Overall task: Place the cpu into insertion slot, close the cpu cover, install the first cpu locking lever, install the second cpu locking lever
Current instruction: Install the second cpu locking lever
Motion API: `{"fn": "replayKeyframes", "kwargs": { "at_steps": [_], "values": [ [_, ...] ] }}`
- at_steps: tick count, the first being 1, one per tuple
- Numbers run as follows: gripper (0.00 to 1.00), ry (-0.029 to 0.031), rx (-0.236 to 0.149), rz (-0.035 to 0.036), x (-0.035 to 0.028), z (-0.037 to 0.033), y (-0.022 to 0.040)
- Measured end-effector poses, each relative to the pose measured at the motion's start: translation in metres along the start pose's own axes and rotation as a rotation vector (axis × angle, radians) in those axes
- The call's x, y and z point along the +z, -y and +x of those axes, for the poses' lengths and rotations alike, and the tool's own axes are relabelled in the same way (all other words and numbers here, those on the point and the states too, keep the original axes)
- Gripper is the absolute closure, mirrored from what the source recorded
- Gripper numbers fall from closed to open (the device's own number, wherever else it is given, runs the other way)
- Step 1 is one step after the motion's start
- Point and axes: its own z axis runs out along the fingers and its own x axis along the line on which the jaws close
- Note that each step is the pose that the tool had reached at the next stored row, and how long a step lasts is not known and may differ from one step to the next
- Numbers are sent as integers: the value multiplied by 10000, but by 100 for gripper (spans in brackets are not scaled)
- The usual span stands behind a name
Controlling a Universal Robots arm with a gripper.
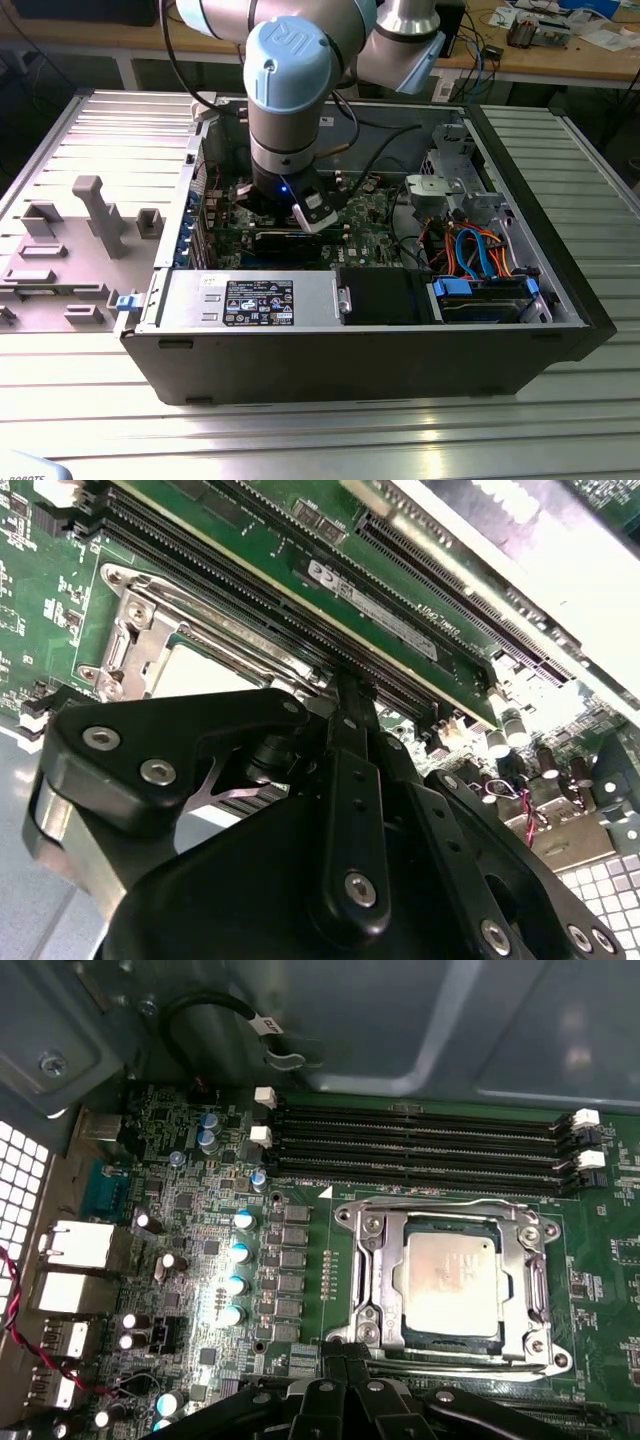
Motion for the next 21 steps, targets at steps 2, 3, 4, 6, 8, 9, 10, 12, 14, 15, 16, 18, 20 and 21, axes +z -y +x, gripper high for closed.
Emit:
{"fn": "replayKeyframes", "kwargs": {
  "at_steps": [2,3,4,6,8,9,10,12,14,15,16,18,20,21],
  "values": [
    [89,10,-5,-42,13,-4,-16],
    [89,7,-5,-51,17,-4,-24],
    [89,5,-6,-57,18,-3,-27],
    [89,5,-3,-61,20,0,-34],
    [89,3,-5,-46,23,3,-42],
    [89,-1,-3,8,23,4,-42],
    [89,-2,-2,31,23,4,-42],
    [89,-4,-1,74,23,4,-43],
    [89,-7,2,147,25,5,-44],
    [89,-10,2,177,22,5,-44],
    [89,-11,2,185,18,7,-45],
    [89,-13,4,195,4,12,-48],
    [89,-13,2,193,-19,16,-55],
    [89,-13,3,193,-41,19,-62]
  ]
}}
